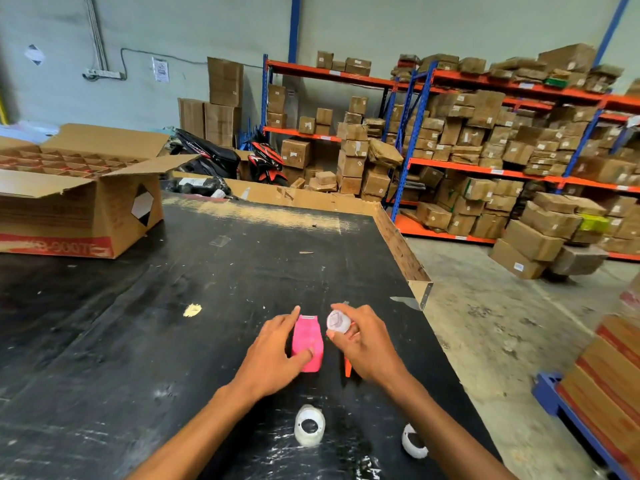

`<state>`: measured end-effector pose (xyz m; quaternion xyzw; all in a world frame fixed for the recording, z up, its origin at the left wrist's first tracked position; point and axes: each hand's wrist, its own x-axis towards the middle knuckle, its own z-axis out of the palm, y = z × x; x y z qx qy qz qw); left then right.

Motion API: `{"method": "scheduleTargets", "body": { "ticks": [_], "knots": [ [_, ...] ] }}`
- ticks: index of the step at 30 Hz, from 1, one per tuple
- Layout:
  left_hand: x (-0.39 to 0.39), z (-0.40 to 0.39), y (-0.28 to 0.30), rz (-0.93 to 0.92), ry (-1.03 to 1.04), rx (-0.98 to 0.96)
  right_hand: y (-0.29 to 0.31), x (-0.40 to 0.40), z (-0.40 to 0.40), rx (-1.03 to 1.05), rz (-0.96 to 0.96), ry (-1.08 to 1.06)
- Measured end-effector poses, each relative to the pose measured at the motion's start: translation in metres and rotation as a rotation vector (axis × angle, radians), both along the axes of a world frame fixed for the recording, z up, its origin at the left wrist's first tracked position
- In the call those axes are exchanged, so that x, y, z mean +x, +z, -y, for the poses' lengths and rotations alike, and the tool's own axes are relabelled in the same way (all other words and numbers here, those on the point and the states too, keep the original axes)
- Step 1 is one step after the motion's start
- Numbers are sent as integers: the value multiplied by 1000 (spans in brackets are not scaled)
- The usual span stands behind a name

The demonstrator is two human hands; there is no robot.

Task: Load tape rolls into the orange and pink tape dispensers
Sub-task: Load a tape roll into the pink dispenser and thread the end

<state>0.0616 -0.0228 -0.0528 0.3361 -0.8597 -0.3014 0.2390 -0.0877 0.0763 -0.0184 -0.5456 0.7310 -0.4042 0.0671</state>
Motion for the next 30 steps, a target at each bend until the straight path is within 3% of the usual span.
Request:
{"method": "scheduleTargets", "body": {
  "ticks": [3, 6, 13, 24, 26, 30],
  "knots": [
    [-7, -20, 20, -387, 55, 345, 7, 4, -15, -33, 9, 17],
    [-15, -41, 32, -552, 32, 676, 8, 17, -25, -62, 4, 65],
    [-19, -58, 25, -607, 10, 793, -2, 26, -47, -114, 16, 13],
    [-11, -70, 16, -604, -21, 1104, -6, 19, -67, 15, 18, 43],
    [-7, -69, 18, -614, 4, 1110, -7, 12, -71, 96, -21, 23],
    [5, -66, 22, -620, 31, 1087, -10, 6, -85, 502, -295, 163]
  ]
}}
